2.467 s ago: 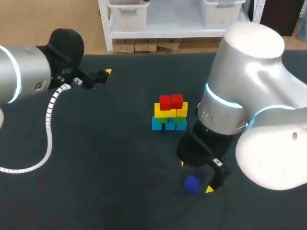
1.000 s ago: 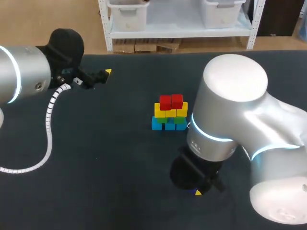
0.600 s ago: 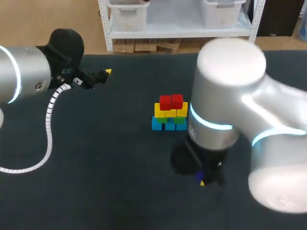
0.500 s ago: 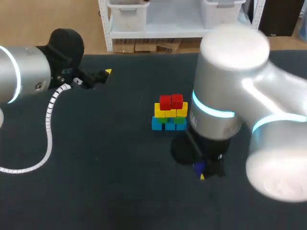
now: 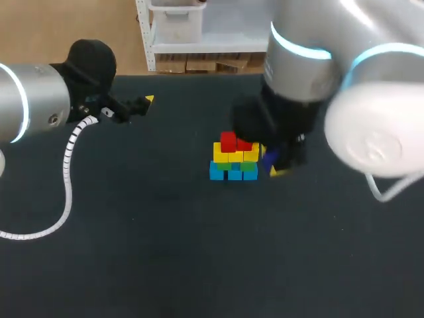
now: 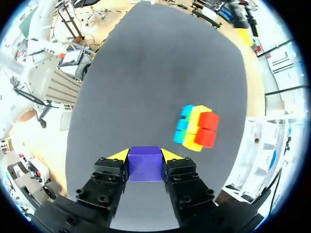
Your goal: Place the blue cubes, place green cubes on the blue cubes, place the yellow cubes on the green cubes, then place the red cubes on the yellow cubes, and place purple cube on the red cubes.
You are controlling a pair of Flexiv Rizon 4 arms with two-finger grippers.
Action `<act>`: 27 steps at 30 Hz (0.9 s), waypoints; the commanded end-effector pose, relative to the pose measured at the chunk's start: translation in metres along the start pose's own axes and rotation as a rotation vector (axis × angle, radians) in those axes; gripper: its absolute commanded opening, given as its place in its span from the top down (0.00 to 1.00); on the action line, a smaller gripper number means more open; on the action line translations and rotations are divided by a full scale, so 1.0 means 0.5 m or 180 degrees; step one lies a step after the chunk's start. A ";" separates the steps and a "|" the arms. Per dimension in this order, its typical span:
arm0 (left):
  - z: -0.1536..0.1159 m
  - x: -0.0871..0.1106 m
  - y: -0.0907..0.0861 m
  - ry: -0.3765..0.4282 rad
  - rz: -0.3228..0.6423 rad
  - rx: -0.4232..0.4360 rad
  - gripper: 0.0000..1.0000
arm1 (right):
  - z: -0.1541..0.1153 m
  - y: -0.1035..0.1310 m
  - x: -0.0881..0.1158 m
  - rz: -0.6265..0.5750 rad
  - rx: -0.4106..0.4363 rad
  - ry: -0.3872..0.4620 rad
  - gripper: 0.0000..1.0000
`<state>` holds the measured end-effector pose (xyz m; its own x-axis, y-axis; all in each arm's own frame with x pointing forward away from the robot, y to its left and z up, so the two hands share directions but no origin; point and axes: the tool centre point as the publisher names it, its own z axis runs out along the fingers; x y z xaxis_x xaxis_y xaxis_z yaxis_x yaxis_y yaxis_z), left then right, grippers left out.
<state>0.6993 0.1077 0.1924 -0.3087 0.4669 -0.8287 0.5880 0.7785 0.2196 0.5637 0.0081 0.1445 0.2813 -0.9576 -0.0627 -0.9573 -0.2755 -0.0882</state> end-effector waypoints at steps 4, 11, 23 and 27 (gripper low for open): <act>0.001 0.000 0.003 -0.0004 0.0001 0.0016 0.00 | -0.011 -0.095 -0.043 0.0091 -0.0375 0.0060 1.00; 0.001 0.000 0.003 -0.0004 0.0001 0.0016 0.00 | -0.002 -0.168 -0.066 0.0346 -0.0487 0.0129 1.00; 0.001 0.000 0.003 -0.0004 0.0001 0.0016 0.00 | 0.019 -0.243 -0.032 0.0952 -0.0794 -0.0073 1.00; 0.001 0.000 0.003 -0.0004 0.0001 0.0016 0.00 | 0.030 -0.247 -0.025 0.1015 -0.0840 -0.0118 1.00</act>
<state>0.6993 0.1078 0.1924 -0.3087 0.4669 -0.8287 0.5880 0.7785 0.2196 0.6724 0.0550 0.1439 -0.0346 -0.9962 -0.0803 -0.9979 0.0300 0.0574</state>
